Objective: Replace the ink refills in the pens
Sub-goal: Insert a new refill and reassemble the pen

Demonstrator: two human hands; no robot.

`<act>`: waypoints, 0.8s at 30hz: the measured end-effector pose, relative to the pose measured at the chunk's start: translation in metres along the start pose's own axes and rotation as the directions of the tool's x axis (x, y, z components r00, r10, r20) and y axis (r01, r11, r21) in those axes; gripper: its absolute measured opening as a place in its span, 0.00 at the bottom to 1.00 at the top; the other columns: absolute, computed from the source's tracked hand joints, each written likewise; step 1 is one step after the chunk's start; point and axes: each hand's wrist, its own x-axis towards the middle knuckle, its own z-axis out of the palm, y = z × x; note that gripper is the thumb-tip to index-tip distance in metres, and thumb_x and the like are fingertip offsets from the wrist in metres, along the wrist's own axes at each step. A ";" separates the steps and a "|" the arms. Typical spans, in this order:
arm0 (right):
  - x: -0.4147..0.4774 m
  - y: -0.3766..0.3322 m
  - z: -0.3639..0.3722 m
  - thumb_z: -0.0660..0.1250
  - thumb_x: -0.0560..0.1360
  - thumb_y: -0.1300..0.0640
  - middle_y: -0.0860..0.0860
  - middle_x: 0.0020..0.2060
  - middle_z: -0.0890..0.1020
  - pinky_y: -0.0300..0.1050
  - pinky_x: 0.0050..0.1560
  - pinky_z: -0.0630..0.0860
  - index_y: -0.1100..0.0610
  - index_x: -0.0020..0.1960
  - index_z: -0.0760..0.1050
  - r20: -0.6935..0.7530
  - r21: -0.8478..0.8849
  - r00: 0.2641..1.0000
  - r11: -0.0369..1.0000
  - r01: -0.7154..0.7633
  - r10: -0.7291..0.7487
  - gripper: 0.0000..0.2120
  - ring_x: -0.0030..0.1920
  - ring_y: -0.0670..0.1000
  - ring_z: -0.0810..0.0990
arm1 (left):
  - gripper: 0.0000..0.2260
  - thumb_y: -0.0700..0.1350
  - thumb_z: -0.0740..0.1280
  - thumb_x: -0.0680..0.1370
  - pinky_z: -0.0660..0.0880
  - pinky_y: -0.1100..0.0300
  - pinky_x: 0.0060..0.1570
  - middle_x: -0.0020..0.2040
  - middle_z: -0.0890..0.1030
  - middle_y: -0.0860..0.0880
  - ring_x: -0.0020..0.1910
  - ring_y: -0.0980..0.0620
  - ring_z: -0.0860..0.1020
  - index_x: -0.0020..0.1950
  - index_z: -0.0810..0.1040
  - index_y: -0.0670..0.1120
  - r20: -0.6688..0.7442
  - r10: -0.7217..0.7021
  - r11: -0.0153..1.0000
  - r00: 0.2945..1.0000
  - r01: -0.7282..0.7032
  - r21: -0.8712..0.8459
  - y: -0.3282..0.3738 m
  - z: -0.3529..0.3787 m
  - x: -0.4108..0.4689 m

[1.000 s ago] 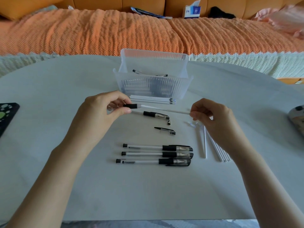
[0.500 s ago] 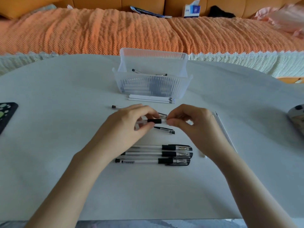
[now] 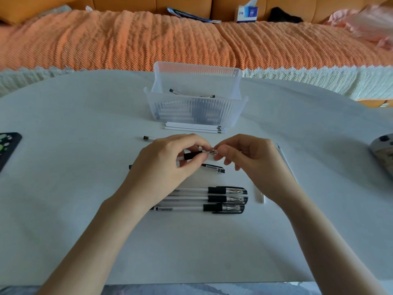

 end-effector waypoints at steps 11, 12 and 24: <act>-0.003 -0.003 0.001 0.70 0.73 0.52 0.41 0.30 0.81 0.33 0.33 0.68 0.52 0.38 0.81 0.033 -0.056 0.999 0.998 -0.003 0.005 0.06 0.31 0.41 0.73 | 0.08 0.59 0.62 0.71 0.74 0.57 0.36 0.40 0.79 0.60 0.36 0.54 0.75 0.44 0.77 0.57 -0.048 0.067 0.992 0.997 -0.061 0.114 0.000 0.003 0.000; -0.003 -0.004 0.001 0.70 0.73 0.53 0.41 0.30 0.81 0.33 0.34 0.67 0.52 0.38 0.81 0.034 -0.057 0.999 0.998 0.008 -0.006 0.06 0.31 0.41 0.73 | 0.07 0.57 0.63 0.72 0.74 0.56 0.36 0.40 0.79 0.60 0.37 0.55 0.76 0.44 0.77 0.57 -0.052 0.073 0.992 0.996 -0.067 0.109 0.001 0.004 0.000; 0.002 0.014 -0.018 0.73 0.70 0.59 0.42 0.32 0.80 0.31 0.37 0.67 0.50 0.38 0.81 -0.106 -0.244 0.990 0.968 0.059 -0.087 0.05 0.33 0.42 0.72 | 0.04 0.50 0.69 0.74 0.75 0.49 0.36 0.38 0.80 0.60 0.29 0.49 0.75 0.40 0.77 0.54 -0.045 -0.085 0.995 0.995 0.082 -0.054 -0.010 -0.008 0.002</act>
